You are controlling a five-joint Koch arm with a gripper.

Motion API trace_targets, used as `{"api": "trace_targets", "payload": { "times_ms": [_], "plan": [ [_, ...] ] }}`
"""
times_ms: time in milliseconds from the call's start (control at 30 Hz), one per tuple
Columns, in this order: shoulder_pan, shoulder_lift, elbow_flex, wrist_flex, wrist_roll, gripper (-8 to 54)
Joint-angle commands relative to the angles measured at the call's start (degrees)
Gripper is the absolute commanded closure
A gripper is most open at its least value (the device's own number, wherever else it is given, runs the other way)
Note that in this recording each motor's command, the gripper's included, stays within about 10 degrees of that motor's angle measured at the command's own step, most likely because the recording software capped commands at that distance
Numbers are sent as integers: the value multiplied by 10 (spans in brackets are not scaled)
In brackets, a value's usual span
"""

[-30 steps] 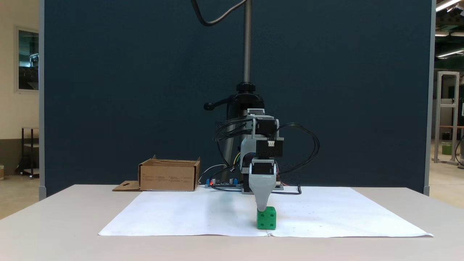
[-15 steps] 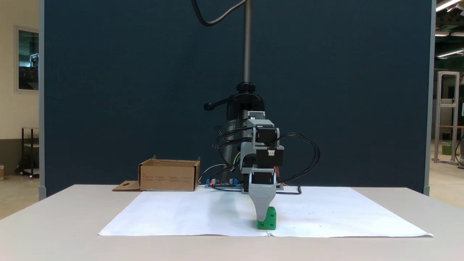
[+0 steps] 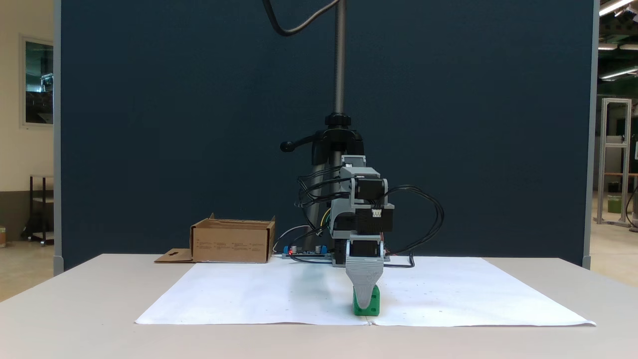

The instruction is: Grasp a green dice and put it in the bin.

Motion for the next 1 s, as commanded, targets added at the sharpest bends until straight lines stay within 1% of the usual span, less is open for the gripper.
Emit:
{"api": "trace_targets", "payload": {
  "times_ms": [0,233,467,533,567,600,800,867,967],
  "plan": [
    [-10,9,-25,0,32,40],
    [-11,2,-29,0,32,47],
    [-11,2,-30,-1,32,205],
    [-10,2,-30,-4,32,268],
    [-9,2,-30,-7,32,309],
    [-6,2,-31,-11,32,336],
    [5,8,-32,-14,33,336],
    [19,22,-32,-16,33,336],
    [57,76,-32,-15,33,336]
  ]
}}
